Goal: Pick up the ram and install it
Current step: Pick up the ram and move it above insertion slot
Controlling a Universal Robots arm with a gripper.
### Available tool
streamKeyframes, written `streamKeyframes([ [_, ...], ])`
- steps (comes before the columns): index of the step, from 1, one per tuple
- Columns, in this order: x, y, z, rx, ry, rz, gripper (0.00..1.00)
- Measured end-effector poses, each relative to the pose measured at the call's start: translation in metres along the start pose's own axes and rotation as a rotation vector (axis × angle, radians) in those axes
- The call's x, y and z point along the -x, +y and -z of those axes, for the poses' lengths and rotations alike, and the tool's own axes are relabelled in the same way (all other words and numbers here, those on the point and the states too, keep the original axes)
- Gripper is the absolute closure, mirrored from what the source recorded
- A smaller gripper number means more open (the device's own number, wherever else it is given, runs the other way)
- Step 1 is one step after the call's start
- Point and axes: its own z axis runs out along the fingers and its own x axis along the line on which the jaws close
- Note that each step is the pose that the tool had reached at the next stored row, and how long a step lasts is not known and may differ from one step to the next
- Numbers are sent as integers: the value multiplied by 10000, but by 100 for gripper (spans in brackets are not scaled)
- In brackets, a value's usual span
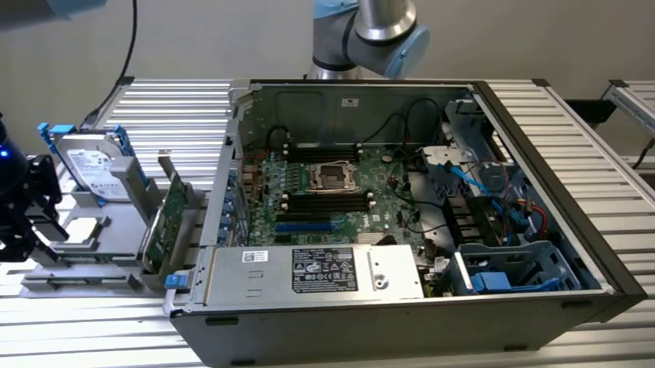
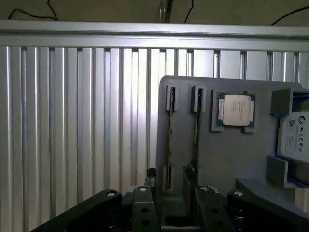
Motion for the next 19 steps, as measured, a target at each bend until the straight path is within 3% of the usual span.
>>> streamKeyframes([
  [19,-5,-14,-344,4,10,251,64],
])
